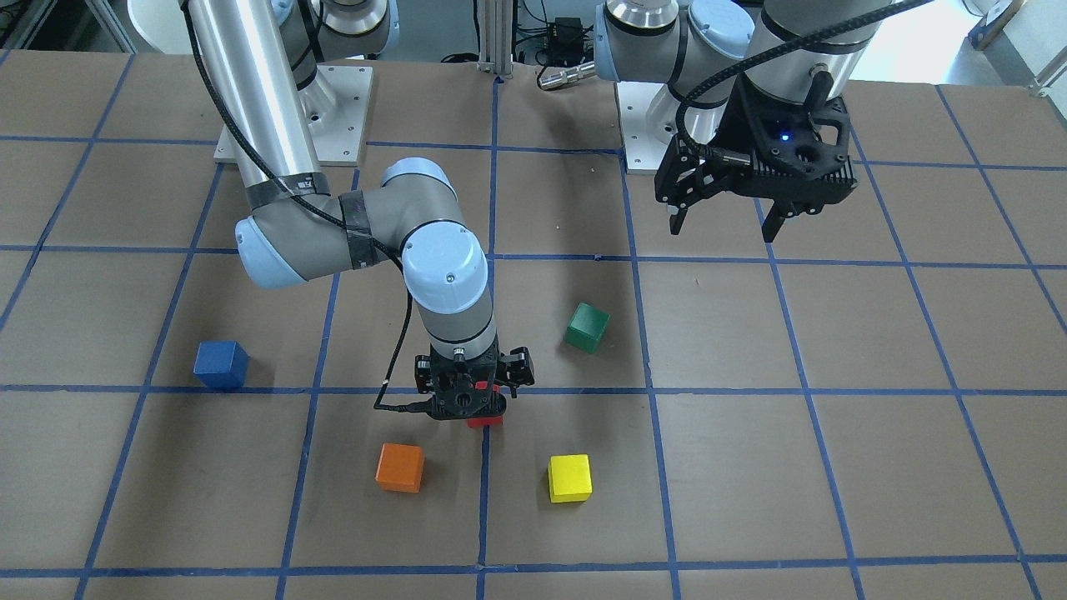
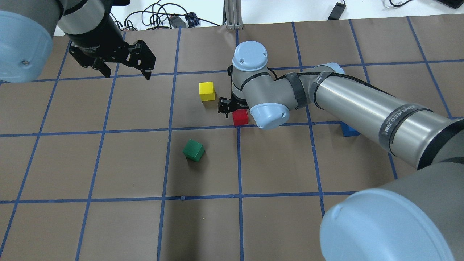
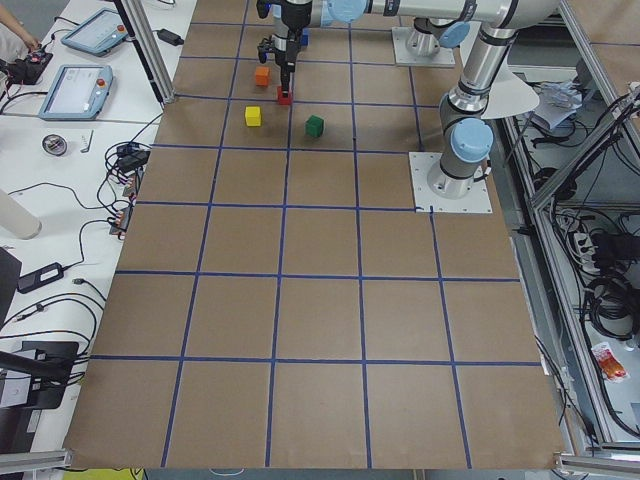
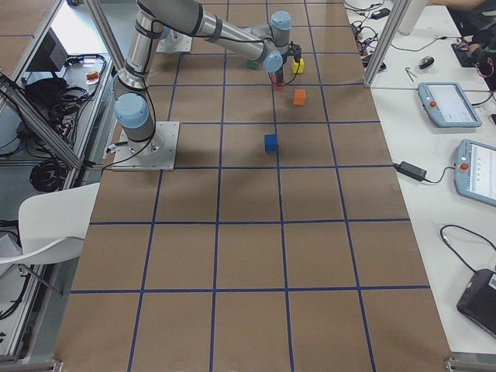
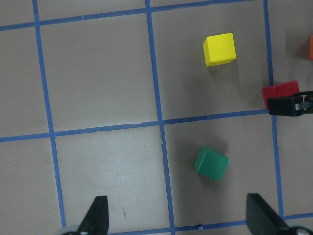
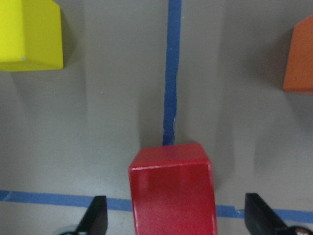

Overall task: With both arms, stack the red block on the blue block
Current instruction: 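Grasp the red cube with the right gripper and lift it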

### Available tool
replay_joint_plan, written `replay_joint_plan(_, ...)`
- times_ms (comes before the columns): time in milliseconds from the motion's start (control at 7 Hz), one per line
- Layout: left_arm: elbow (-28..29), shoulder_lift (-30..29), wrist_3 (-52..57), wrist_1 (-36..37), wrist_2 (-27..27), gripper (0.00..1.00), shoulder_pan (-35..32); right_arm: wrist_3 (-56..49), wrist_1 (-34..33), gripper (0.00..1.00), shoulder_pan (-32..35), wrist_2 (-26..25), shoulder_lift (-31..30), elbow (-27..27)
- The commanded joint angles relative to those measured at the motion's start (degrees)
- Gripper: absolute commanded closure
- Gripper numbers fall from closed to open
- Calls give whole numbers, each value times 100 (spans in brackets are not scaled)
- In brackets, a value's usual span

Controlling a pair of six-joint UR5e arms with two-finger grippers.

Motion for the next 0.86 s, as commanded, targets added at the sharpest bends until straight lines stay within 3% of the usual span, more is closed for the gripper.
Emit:
replay_joint_plan(0, 0, 0, 0, 0, 0, 0, 0, -16, -197, 19, 0, -7, 80, 3)
replay_joint_plan(143, 0, 0, 0, 0, 0, 0, 0, -16, -190, 85, -9, -7, 80, -6)
replay_joint_plan(286, 0, 0, 0, 0, 0, 0, 0, -25, -181, 100, -17, -59, 45, -14)
replay_joint_plan(571, 26, -17, 79, 52, 9, 0, 0, -7, 64, 100, -122, -33, -270, -58)
replay_joint_plan(714, 18, -9, 27, 53, 0, 0, 0, -16, 587, 100, -262, -42, -576, -50)
